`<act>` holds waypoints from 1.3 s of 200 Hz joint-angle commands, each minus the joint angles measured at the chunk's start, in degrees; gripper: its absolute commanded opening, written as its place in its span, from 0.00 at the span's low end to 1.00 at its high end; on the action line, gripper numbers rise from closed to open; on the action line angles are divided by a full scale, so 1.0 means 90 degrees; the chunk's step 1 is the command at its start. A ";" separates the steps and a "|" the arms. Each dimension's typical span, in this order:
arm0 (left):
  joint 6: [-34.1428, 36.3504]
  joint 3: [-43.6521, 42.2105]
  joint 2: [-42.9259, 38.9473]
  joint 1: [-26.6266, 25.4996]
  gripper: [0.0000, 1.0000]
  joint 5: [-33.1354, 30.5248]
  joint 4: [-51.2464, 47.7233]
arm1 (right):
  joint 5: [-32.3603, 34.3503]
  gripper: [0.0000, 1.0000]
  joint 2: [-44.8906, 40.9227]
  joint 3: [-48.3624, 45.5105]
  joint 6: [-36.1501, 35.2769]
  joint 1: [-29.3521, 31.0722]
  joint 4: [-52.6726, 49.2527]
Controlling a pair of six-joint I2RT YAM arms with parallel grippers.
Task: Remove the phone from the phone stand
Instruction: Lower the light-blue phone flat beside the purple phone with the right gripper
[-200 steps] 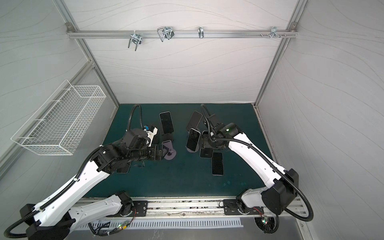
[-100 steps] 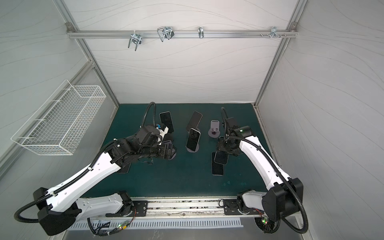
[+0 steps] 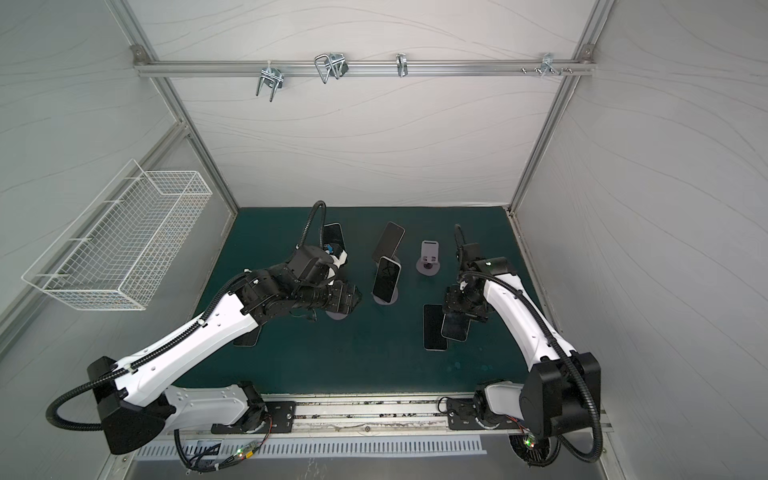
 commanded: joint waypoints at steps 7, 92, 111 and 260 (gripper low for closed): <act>-0.0024 0.0314 0.0038 -0.0035 0.89 -0.0043 0.0162 | 0.0007 0.65 0.0344 -0.0126 -0.0283 -0.0117 -0.0032; 0.0071 0.0348 0.0144 -0.0036 0.90 -0.0051 0.0096 | -0.0218 0.68 0.1280 -0.0329 -0.0503 -0.0397 0.0273; 0.0069 0.0341 0.0153 -0.0038 0.91 -0.0050 0.0067 | -0.0227 0.68 0.1474 -0.0280 -0.0531 -0.0418 0.0309; 0.0383 0.0319 0.0122 -0.0024 0.94 0.0076 0.0048 | -0.0003 0.69 0.2716 0.0735 -0.1201 -0.0517 -0.0429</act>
